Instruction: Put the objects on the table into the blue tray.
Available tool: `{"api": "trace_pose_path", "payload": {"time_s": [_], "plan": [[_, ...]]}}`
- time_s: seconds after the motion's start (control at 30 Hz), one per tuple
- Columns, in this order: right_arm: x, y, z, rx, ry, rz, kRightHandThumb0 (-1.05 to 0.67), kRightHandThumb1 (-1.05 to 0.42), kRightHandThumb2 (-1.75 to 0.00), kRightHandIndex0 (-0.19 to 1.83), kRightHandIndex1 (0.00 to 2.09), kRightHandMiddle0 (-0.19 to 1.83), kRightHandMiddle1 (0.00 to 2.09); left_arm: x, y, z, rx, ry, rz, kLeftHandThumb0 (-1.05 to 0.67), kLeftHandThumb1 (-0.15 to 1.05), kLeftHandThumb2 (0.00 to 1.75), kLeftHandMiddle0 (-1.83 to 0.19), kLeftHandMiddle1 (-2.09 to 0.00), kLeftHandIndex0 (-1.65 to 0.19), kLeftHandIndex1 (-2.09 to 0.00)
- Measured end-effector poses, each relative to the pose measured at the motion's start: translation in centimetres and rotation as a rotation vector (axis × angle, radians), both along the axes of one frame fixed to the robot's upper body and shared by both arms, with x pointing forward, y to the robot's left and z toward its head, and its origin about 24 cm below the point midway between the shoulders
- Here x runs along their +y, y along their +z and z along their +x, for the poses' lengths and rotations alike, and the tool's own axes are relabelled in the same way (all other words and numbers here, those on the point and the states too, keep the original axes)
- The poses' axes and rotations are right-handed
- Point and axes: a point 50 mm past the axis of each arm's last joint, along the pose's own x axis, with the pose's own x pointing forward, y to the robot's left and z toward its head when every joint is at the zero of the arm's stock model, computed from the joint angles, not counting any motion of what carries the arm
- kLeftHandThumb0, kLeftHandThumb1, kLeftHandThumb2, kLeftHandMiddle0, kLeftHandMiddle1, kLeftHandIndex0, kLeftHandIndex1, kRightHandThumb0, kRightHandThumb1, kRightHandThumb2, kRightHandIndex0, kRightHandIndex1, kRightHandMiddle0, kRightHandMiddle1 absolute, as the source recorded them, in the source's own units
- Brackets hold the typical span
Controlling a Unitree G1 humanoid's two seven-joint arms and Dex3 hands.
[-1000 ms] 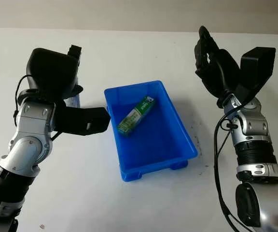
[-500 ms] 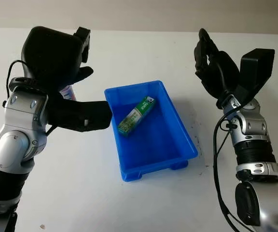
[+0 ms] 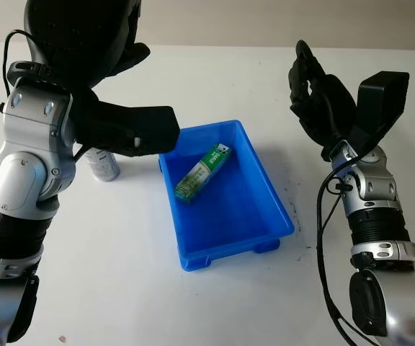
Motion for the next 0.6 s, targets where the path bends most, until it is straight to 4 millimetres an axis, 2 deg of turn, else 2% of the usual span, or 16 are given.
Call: {"api": "trace_pose_path", "payload": {"time_s": [0.03,0.07,0.1,0.13,0.17,0.2,0.23,0.33,0.43,0.6], "plan": [[0.0,0.0,0.0,0.001,0.002,0.000,-0.64,-1.05,-0.76,-0.19,0.00,-0.19,0.00,0.3,0.1,-0.1,0.002,-0.012,-0.030,-0.64,1.05,0.23,-0.42,-1.92,-0.14,-1.47],[0.0,0.0,0.0,0.001,0.003,0.000,-0.63,-1.05,-0.76,-0.19,0.00,-0.19,0.00,0.7,0.2,-0.3,0.007,-0.031,-0.072,-0.67,1.05,0.24,-0.29,-1.62,-0.04,-1.41],[0.1,-0.1,0.0,0.002,0.003,0.001,-0.64,-1.05,-0.75,-0.19,0.00,-0.19,0.00,1.1,0.2,-0.5,0.021,-0.054,-0.131,-0.70,1.05,0.24,-0.23,-1.16,0.03,-1.20],[0.1,-0.1,0.0,0.003,0.002,0.002,-0.64,-1.05,-0.74,-0.19,0.00,-0.19,0.00,1.6,0.3,-0.8,0.040,-0.084,-0.205,-0.72,1.05,0.23,-0.22,-0.58,0.05,-0.85],[0.1,-0.2,0.0,0.004,0.003,0.004,-0.64,-1.05,-0.74,-0.19,0.00,-0.19,0.00,2.2,0.3,-1.0,0.058,-0.127,-0.283,-0.73,1.05,0.22,-0.22,-0.33,0.02,-0.63],[0.1,-0.2,0.0,0.005,0.003,0.004,-0.65,-1.05,-0.74,-0.19,0.00,-0.19,0.00,2.8,0.3,-1.2,0.069,-0.175,-0.356,-0.74,1.05,0.21,-0.19,-0.19,0.00,-0.44],[0.2,-0.2,0.0,0.005,0.004,0.005,-0.64,-1.05,-0.75,-0.19,0.00,-0.19,0.00,3.5,0.3,-1.4,0.077,-0.227,-0.429,-0.77,1.05,0.19,-0.14,-0.10,-0.01,-0.28],[0.2,-0.3,0.0,0.009,0.008,0.003,-0.63,-1.05,-0.76,-0.19,0.00,-0.19,0.00,6.0,-0.3,-1.9,0.092,-0.360,-0.640,-0.77,1.04,0.11,-0.01,-0.03,0.05,-0.11],[0.2,-0.5,0.0,0.017,0.017,0.002,-0.64,-1.05,-0.76,-0.19,0.00,-0.19,0.00,8.8,-1.7,-1.9,0.112,-0.441,-0.850,-0.84,1.05,0.08,0.11,-0.02,0.13,-0.05],[0.3,-0.6,0.1,0.024,0.028,-0.004,-0.64,-1.05,-0.74,-0.19,0.00,-0.19,0.00,11.0,-4.8,-1.7,0.168,-0.471,-1.008,-0.92,1.03,0.06,0.19,0.00,0.19,-0.01]]}}
